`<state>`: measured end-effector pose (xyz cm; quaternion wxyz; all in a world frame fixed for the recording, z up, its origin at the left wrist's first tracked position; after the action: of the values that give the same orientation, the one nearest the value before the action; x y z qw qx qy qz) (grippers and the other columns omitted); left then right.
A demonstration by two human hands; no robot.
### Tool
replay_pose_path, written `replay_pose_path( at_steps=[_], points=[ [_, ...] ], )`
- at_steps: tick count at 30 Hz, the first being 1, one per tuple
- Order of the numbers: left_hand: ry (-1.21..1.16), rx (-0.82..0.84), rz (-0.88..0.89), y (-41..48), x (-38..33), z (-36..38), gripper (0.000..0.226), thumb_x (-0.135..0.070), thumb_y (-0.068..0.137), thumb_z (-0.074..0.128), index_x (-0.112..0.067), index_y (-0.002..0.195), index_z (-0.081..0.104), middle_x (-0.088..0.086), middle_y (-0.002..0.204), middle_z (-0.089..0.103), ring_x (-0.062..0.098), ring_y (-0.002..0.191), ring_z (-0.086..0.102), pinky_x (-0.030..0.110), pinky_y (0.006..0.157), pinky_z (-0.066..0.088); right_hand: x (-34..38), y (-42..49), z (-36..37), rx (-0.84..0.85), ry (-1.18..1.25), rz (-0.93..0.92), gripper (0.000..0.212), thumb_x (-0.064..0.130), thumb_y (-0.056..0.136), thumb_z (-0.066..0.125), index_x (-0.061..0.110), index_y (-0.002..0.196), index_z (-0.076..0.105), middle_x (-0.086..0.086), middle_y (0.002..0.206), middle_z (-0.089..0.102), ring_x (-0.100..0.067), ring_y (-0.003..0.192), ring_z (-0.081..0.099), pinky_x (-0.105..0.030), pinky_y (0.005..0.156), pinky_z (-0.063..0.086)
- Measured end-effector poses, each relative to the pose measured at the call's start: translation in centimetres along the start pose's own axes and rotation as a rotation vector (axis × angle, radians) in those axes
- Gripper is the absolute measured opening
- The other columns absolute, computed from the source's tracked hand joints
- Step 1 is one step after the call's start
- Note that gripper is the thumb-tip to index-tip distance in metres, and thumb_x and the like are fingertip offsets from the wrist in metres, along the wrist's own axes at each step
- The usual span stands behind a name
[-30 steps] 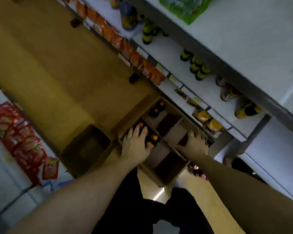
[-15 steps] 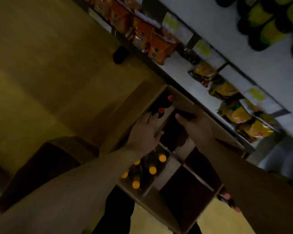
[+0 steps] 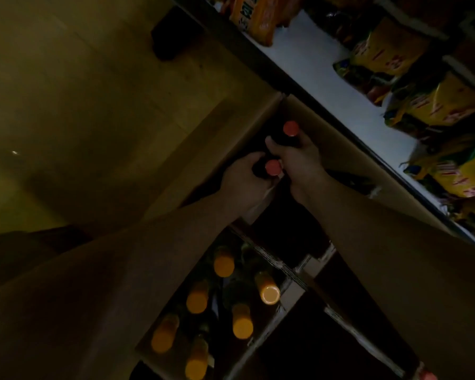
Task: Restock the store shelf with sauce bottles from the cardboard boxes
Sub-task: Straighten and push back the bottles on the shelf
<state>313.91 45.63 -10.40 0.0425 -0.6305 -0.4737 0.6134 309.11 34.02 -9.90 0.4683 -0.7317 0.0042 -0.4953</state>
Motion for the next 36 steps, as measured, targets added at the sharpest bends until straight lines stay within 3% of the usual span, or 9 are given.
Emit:
replay_pose_path(
  at_steps=[5, 11, 13, 16, 19, 24, 28, 33, 36],
  points=[
    [-0.031, -0.046, 0.034, 0.0, -0.1, 0.5, 0.043, -0.017, 0.101, 0.064, -0.019, 0.144, 0.055, 0.0, 0.139, 0.061, 0.016, 0.13, 0.054, 0.028, 0.109, 0.042, -0.5, 0.4, 1.4, -0.274, -0.044, -0.132, 0.062, 0.068, 0.068, 0.073, 0.027, 0.115, 0.074, -0.004, 0.124, 0.067, -0.021, 0.112, 0.066, -0.045, 0.105, 0.053],
    [-0.123, -0.108, -0.061, -2.0, -1.8, 0.6, 0.016, -0.036, 0.101, 0.064, -0.021, 0.1, 0.064, -0.009, 0.089, 0.063, 0.008, 0.088, 0.06, 0.02, 0.077, 0.047, 1.5, -3.4, -1.8, -0.35, 0.061, -0.228, 0.009, 0.027, 0.101, 0.065, 0.031, 0.108, 0.061, 0.012, 0.107, 0.065, -0.007, 0.108, 0.062, -0.032, 0.112, 0.045],
    [-0.163, -0.145, -0.081, -3.5, -3.4, 0.3, 0.023, -0.043, 0.1, 0.063, -0.023, 0.089, 0.065, -0.01, 0.084, 0.064, -0.001, 0.077, 0.06, 0.01, 0.066, 0.045, 3.2, -4.7, -2.5, -0.369, -0.007, -0.313, 0.003, 0.027, 0.102, 0.063, 0.025, 0.103, 0.06, 0.009, 0.099, 0.064, -0.01, 0.1, 0.062, -0.032, 0.105, 0.049],
    [-0.193, -0.203, -0.07, -6.6, -6.8, -0.4, 0.026, -0.048, 0.097, 0.067, -0.027, 0.082, 0.067, -0.013, 0.083, 0.066, -0.014, 0.07, 0.06, 0.007, 0.068, 0.044, 6.2, -7.6, -3.5, -0.423, -0.138, -0.39, 0.035, 0.038, 0.1, 0.064, 0.023, 0.071, 0.051, 0.008, 0.068, 0.055, -0.014, 0.072, 0.059, -0.034, 0.076, 0.053],
    [-0.233, -0.342, -0.028, -10.1, -11.8, -1.9, 0.04, -0.052, 0.094, 0.069, -0.014, 0.087, 0.073, -0.003, 0.089, 0.073, 0.002, 0.082, 0.067, 0.019, 0.077, 0.046, 9.9, -11.6, -4.9, -0.439, -0.178, -0.378, 0.06, 0.042, 0.097, 0.067, 0.022, 0.053, 0.033, 0.011, 0.044, 0.039, -0.008, 0.047, 0.046, -0.025, 0.054, 0.038],
    [-0.352, -0.397, -0.091, -17.0, -22.0, -4.8, 0.061, -0.041, 0.094, 0.073, -0.009, 0.046, 0.054, 0.009, 0.056, 0.062, 0.022, 0.058, 0.062, 0.032, 0.068, 0.05, 16.3, -20.7, -6.3, -0.294, -0.239, -0.279, 0.048, 0.033, 0.093, 0.073, 0.02, 0.054, 0.05, 0.009, 0.05, 0.054, -0.013, 0.054, 0.057, -0.029, 0.054, 0.042],
    [-0.336, -0.386, 0.03, -25.6, -30.0, -7.1, 0.056, -0.033, 0.088, 0.076, -0.007, 0.045, 0.052, 0.01, 0.046, 0.055, 0.023, 0.045, 0.054, 0.03, 0.058, 0.043, 22.6, -30.5, -7.0, -0.226, -0.275, -0.35, 0.03, 0.019, 0.091, 0.073, -0.011, 0.093, 0.068, -0.025, 0.093, 0.071, -0.034, 0.09, 0.068, -0.048, 0.074, 0.054],
    [-0.299, -0.55, 0.146, -40.0, -40.6, -10.4, 0.046, -0.036, 0.074, 0.078, -0.011, 0.039, 0.06, 0.012, 0.046, 0.059, 0.029, 0.05, 0.058, 0.042, 0.064, 0.051, 32.5, -43.5, -8.6, -0.144, -0.298, -0.387, 0.033, 0.035, 0.082, 0.074, 0.014, 0.06, 0.059, -0.008, 0.064, 0.063, -0.032, 0.069, 0.063, -0.039, 0.064, 0.05],
    [-0.28, -0.577, 0.234, -48.2, -47.1, -11.8, 0.05, -0.037, 0.078, 0.077, -0.011, 0.04, 0.059, 0.01, 0.046, 0.059, 0.03, 0.052, 0.059, 0.044, 0.066, 0.053, 39.3, -50.8, -9.9, -0.09, -0.278, -0.476, 0.028, 0.033, 0.07, 0.067, 0.01, 0.055, 0.059, -0.009, 0.059, 0.063, -0.034, 0.064, 0.063, -0.043, 0.064, 0.056]
  ],
)
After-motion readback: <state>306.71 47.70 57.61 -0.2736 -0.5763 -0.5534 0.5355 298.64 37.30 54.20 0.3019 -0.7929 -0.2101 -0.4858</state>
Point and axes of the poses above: each hand's wrist, its own y-axis towards the middle knuckle, its own z-axis out of the palm, x = y × z, the point moved 1 cm from there along y, towards the middle knuckle
